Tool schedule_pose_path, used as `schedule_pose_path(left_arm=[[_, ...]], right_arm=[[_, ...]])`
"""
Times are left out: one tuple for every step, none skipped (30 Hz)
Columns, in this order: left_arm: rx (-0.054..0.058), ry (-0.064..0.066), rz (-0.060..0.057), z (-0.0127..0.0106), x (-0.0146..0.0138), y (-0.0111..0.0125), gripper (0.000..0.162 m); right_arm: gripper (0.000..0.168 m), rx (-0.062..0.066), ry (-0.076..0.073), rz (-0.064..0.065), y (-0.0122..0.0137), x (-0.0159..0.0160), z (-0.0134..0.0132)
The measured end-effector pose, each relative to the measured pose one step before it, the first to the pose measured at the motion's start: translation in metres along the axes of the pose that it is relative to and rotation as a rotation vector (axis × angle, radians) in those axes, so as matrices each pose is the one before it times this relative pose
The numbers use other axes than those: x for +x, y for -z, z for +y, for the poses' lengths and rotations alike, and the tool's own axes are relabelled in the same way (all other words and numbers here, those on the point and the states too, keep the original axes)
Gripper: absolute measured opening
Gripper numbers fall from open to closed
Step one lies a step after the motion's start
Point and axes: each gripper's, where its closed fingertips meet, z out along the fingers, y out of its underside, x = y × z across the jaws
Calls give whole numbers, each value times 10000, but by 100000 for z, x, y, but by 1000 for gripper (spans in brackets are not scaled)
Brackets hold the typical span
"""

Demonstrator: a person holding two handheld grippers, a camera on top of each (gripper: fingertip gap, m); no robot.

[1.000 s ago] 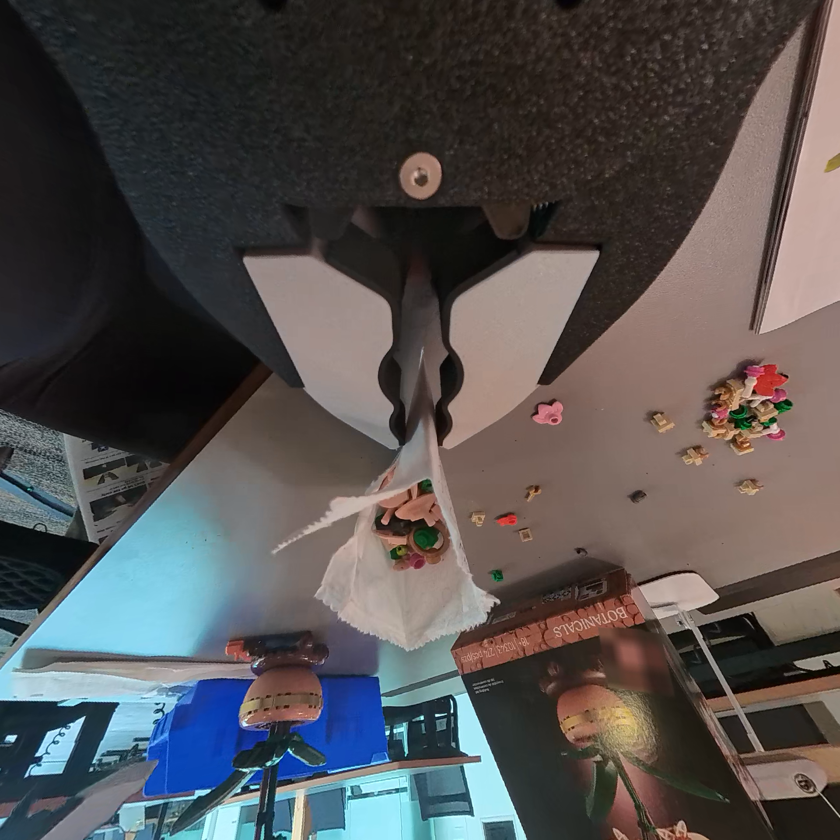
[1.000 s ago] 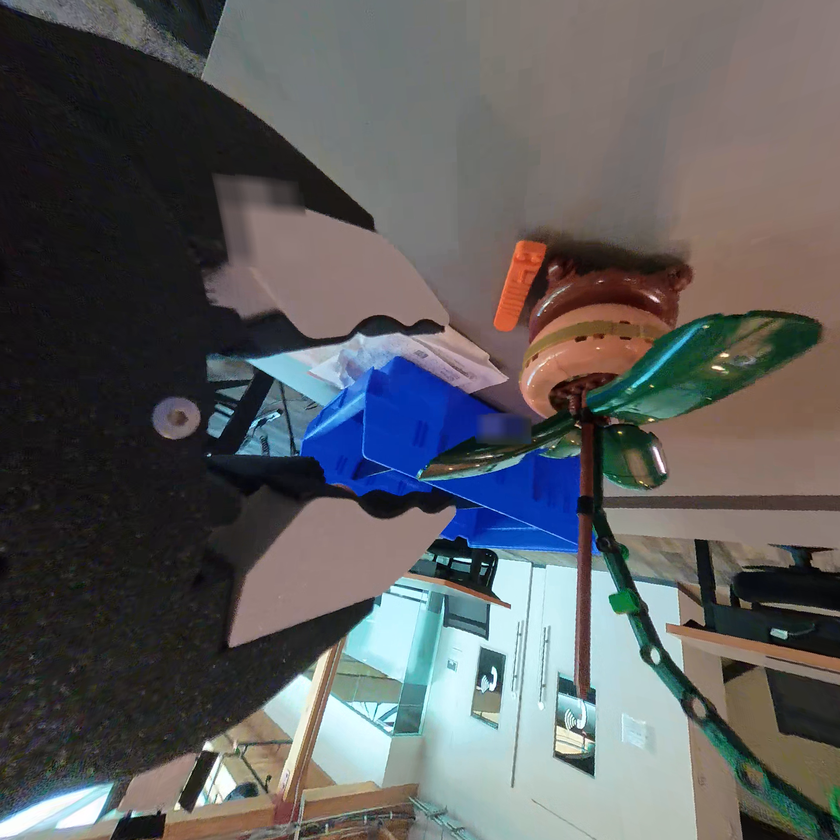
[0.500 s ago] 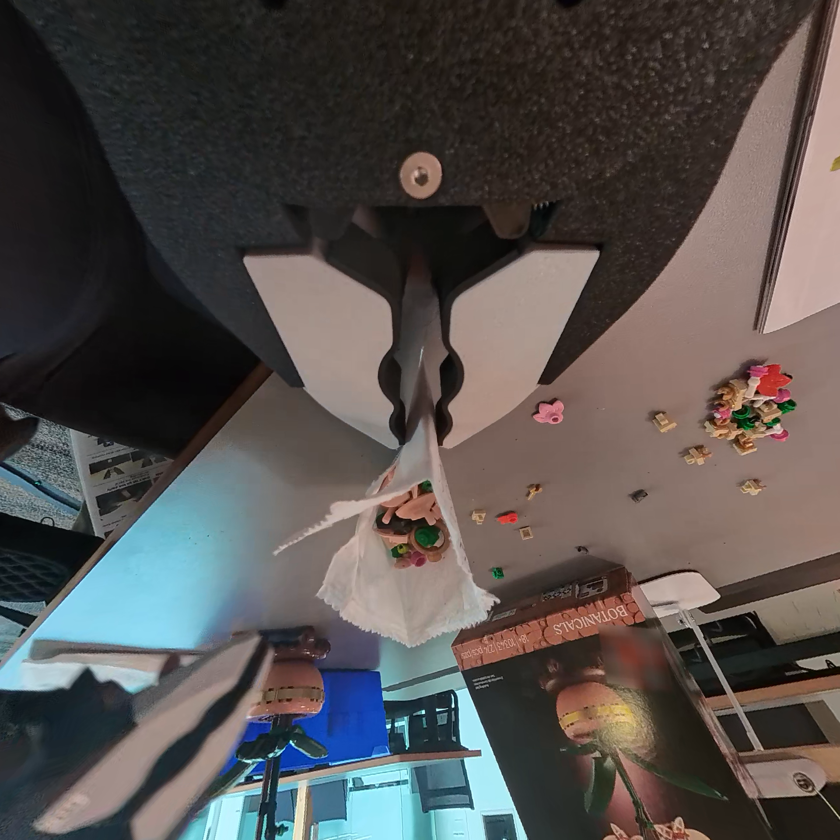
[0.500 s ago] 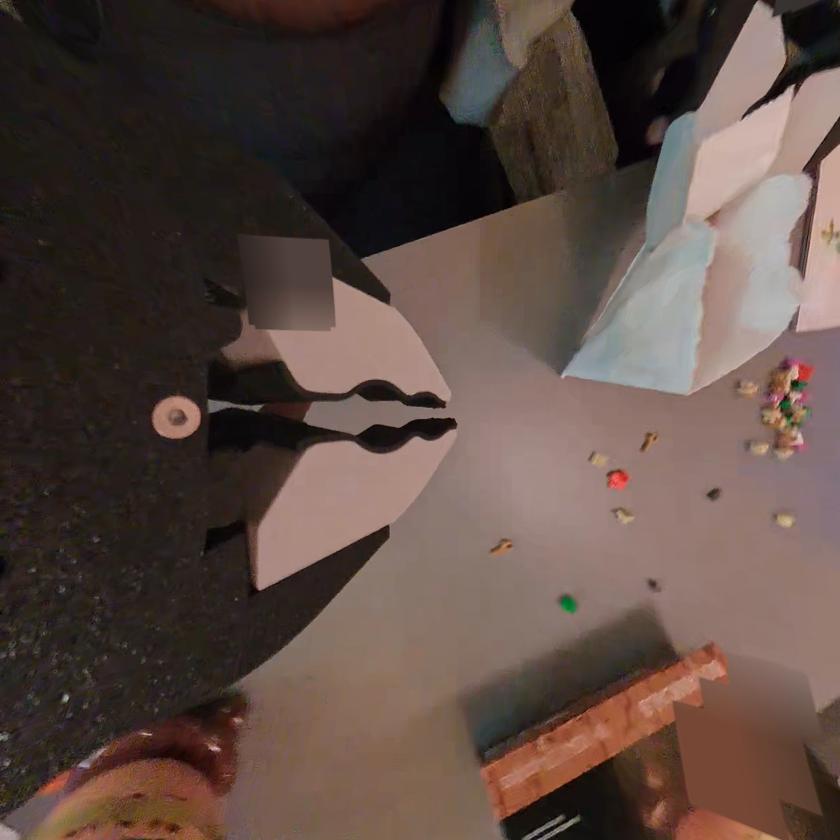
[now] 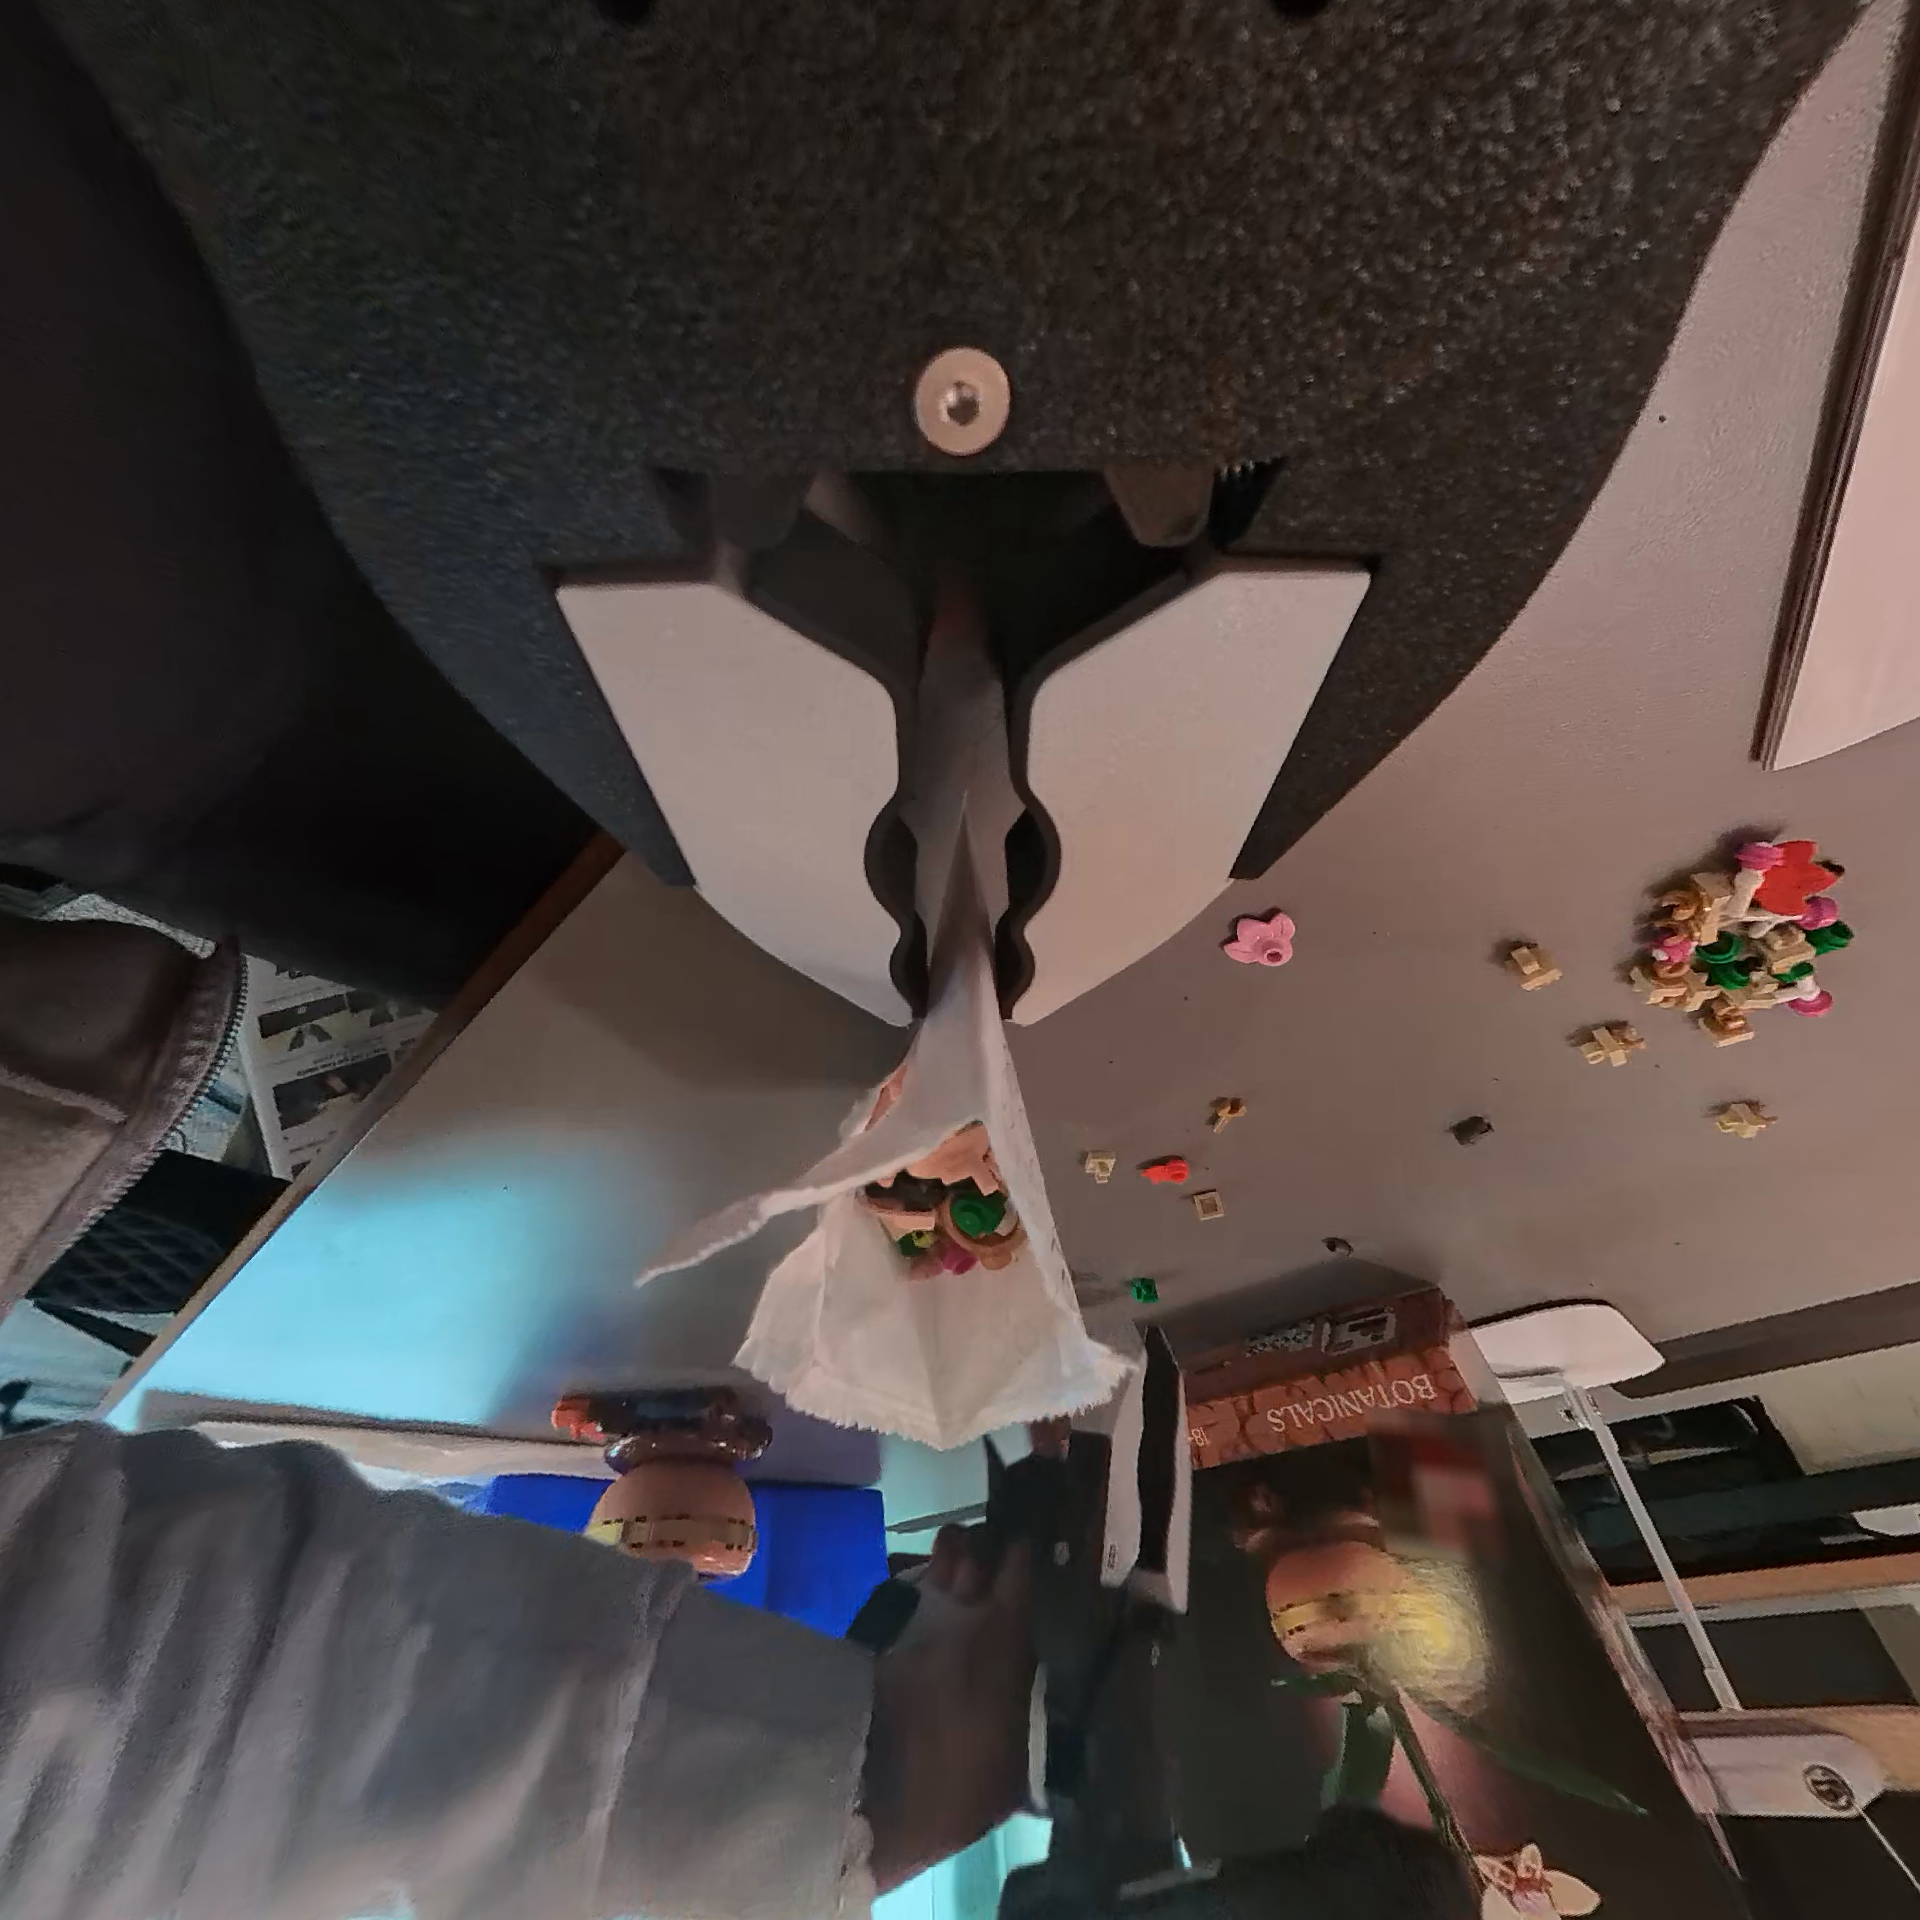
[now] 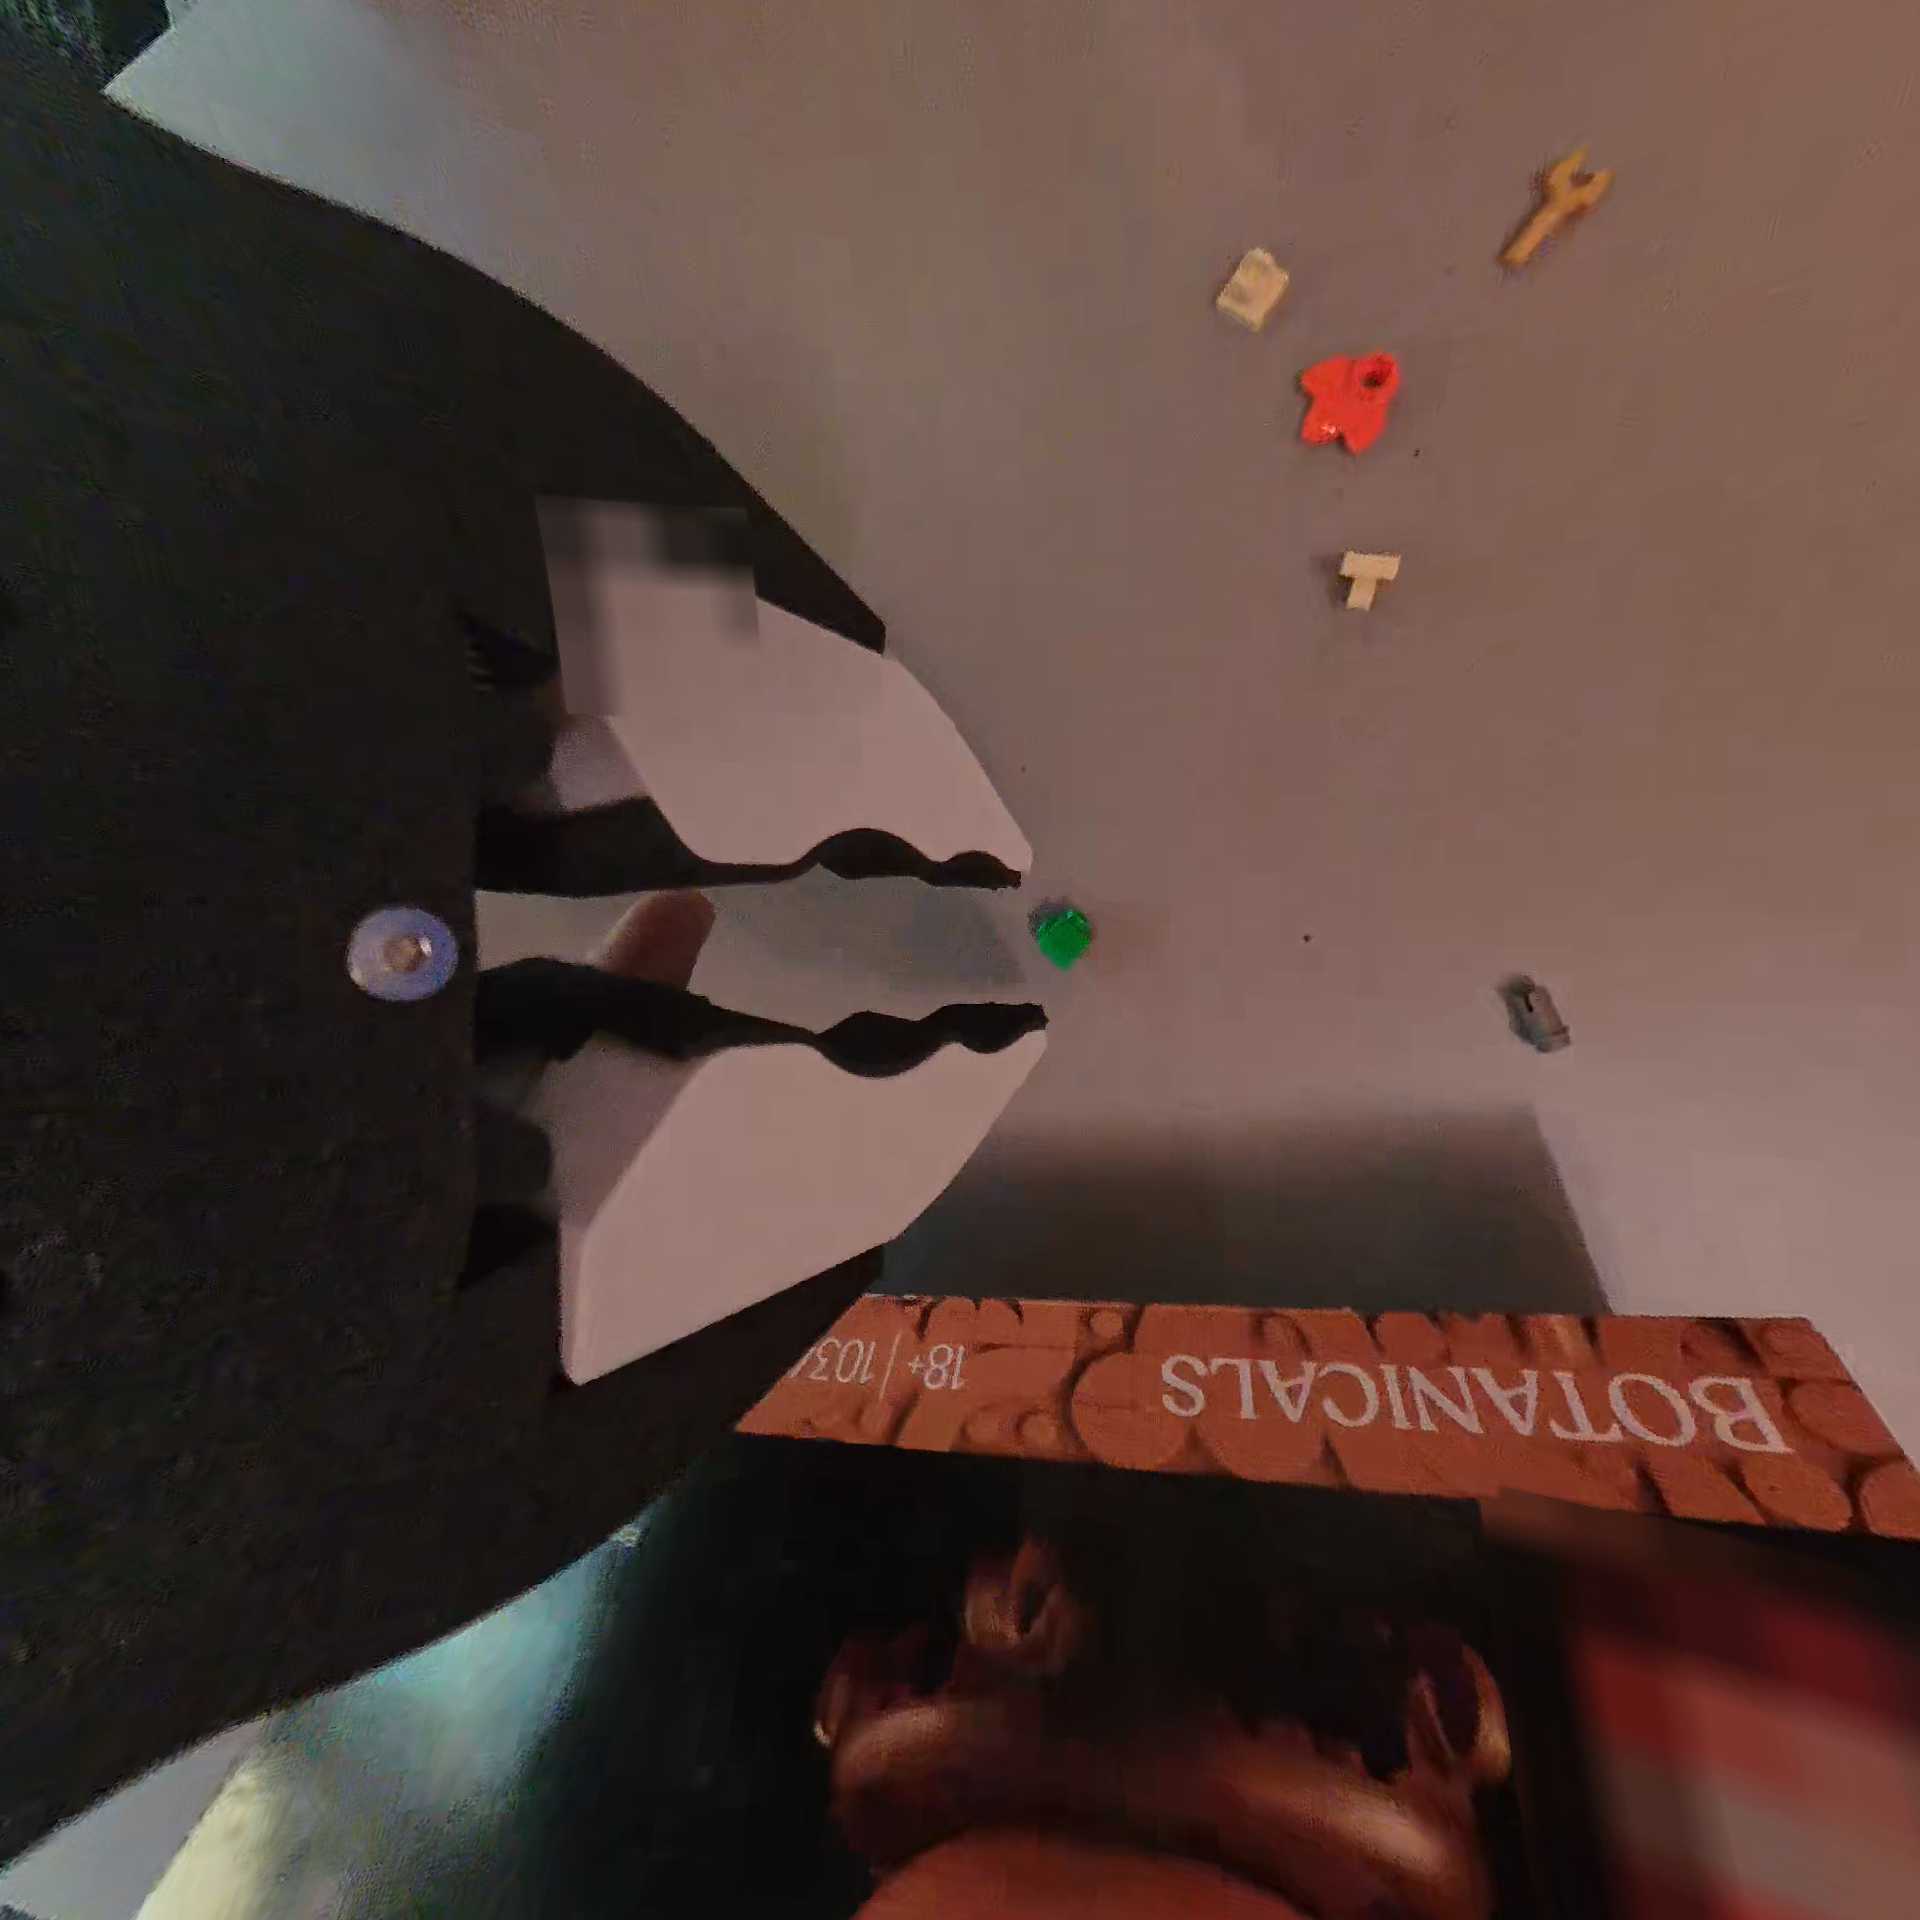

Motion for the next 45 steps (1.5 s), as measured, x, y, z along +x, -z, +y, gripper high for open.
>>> schedule_pose_path(left_arm=[[26,41,20,-34,8,25,12],[0,-1,6,0,7,0,12],[-13,-25,-3,14,5,2,12],[-15,-18,-5,4,3,-8,12],[-9,-7,-2,31,-14,-2,12],[-1,3,2,10,-13,-11,12],[4,8,-1,-5,4,-3,11],[2,-1,-8,-3,-2,3,12],[-3,-13,-13,1,1,-5,12],[-12,-18,-14,22,-3,-1,12],[-17,-16,-11,17,6,-3,12],[-15,-9,-12,4,1,-8,12],[-9,1,-13,-3,-16,-14,12],[-8,6,-11,-4,-18,-20,12],[-12,1,-8,-1,-5,-20,12],[-14,-11,-9,3,3,-9,12],[-12,-16,-12,10,-4,-12,12],[-9,-14,-11,8,-15,-10,12],[-9,-10,-10,7,-10,-11,12],[-9,-11,-9,6,-5,-19,12],[-9,-17,-9,-4,-17,-22,12],[-10,-24,-10,19,-1,-2,12],[-10,-24,-11,20,23,14,12],[-2,-14,-12,2,5,8,12],[3,-4,-7,7,14,11,12],[-1,-2,2,3,5,14,12],[2,10,3,-12,2,-4,12],[4,19,4,-16,-17,-21,12],[1,19,9,-13,-10,-19,11],[0,15,11,-14,-5,-27,12],[2,7,6,-1,-10,-3,12],[1,4,0,5,-12,24,12],[0,10,6,2,1,3,12],[7,17,10,-3,2,15,12],[12,13,7,-12,8,8,12],[6,1,0,-1,3,31,12],[-1,-13,-9,5,9,29,12],[1,-19,-13,5,6,-5,12],[1,-7,-5,6,-6,-11,12],[-1,13,10,5,-5,8,12],[3,27,14,-11,1,2,11],[7,27,11,-2,-12,14,11],[10,22,8,-4,15,32,11],[11,17,4,-10,17,14,11],[8,10,2,-4,-28,-41,11]], right_arm=[[22,-89,83,-25,-327,247,-96],[22,-20,65,-111,-129,-49,-69],[21,27,49,-161,-223,-93,-156],[19,105,52,-98,-91,-158,-179],[12,31,8,13,-270,92,-58],[10,-83,-1,5,-185,32,167],[9,111,-39,-61,41,-81,-84],[9,-62,-26,-162,64,-263,172],[9,27,20,77,135,-37,91],[9,245,-14,170,445,-122,-257],[9,491,53,-225,741,-1005,-743],[9,757,163,-359,1028,-1606,-1305],[9,841,291,-350,1098,-1971,-1611],[9,774,383,-428,983,-2319,-1680],[9,693,410,-497,777,-2509,-1670],[9,598,430,-569,499,-2580,-1578],[9,331,396,-578,18,-2367,-1099],[10,1,275,-377,-220,-1774,-542],[12,-184,225,-148,-438,-1101,-102],[20,-276,164,-6,-521,-630,204],[25,-327,74,101,-626,-169,393],[29,-225,2,163,-410,90,340],[29,-14,-55,176,-180,277,125],[28,221,-88,38,25,148,-147],[28,194,-115,78,248,267,-95],[27,158,-139,400,507,778,35],[24,301,-207,628,692,1133,6],[20,288,-248,370,724,946,138],[20,-1,-257,247,634,881,693],[20,-432,-258,552,435,1260,1521],[21,-809,-204,826,138,1750,2243],[22,-987,-157,785,-348,1646,2555],[22,-937,-154,416,-814,978,2316],[21,-582,-197,-47,-995,232,1514],[21,-315,-149,-192,-898,-15,874],[21,-258,-89,7,-596,303,640],[20,-165,-25,53,-384,338,429],[18,-12,-1,-88,-166,155,125],[16,67,-43,-186,-146,5,-14],[14,62,-81,-130,-112,75,-76],[14,10,-33,-159,-215,-29,34],[10,73,-12,-277,-77,-232,-56],[9,43,-44,-339,-78,-373,39],[8,64,-92,-164,-13,-94,-19],[8,37,-118,-112,-7,26,30]])
